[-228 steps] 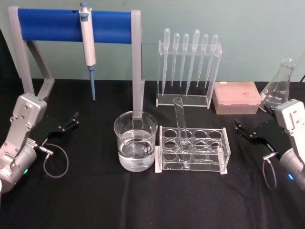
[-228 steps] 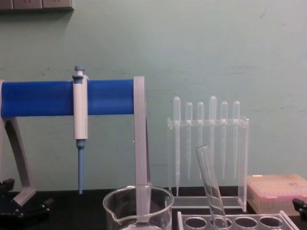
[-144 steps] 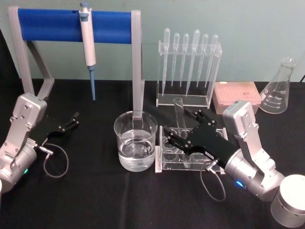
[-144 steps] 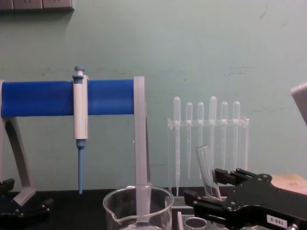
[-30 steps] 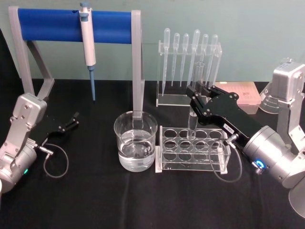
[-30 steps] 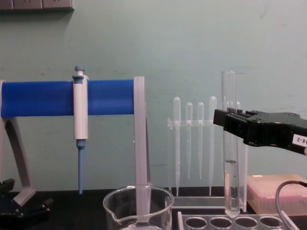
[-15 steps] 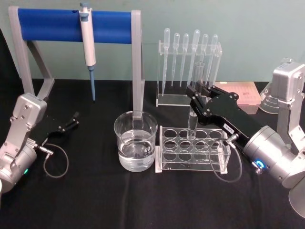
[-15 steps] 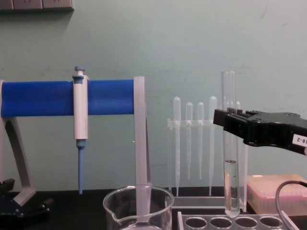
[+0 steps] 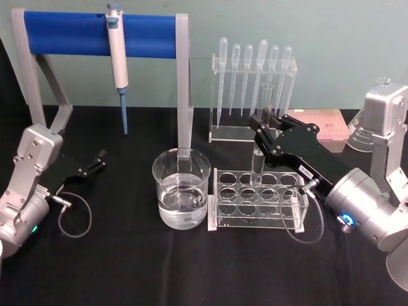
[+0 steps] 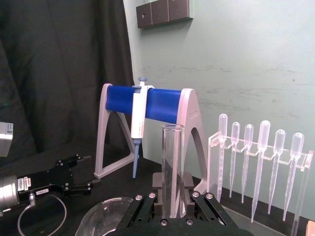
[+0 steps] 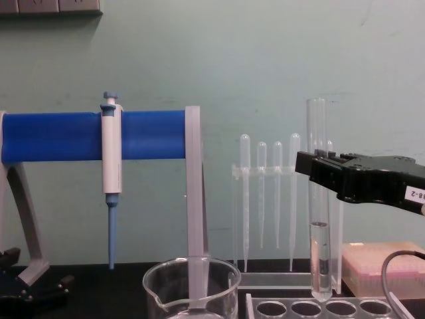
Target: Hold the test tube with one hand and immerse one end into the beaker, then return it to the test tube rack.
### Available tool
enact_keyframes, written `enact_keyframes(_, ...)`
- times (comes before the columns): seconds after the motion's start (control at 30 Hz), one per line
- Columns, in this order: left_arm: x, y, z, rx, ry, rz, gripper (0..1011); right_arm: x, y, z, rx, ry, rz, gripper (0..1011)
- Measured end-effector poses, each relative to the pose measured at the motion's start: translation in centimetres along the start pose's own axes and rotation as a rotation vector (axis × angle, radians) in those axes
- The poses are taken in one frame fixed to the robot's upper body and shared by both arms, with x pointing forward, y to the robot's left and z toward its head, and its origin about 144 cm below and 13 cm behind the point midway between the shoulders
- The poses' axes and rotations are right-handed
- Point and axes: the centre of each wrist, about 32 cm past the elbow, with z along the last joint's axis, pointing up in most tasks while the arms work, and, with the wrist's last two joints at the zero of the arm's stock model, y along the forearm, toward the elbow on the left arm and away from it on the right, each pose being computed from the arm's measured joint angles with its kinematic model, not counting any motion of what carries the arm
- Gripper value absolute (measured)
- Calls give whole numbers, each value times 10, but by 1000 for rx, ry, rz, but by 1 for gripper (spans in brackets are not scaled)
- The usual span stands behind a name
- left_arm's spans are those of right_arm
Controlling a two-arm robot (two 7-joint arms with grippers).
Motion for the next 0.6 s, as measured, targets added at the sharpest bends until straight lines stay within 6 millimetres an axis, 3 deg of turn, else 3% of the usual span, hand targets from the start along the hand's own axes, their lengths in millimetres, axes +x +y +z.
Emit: enact_keyframes(0.6,0,0,0,0,0,0,1000,0,0,0,0,0,0,238)
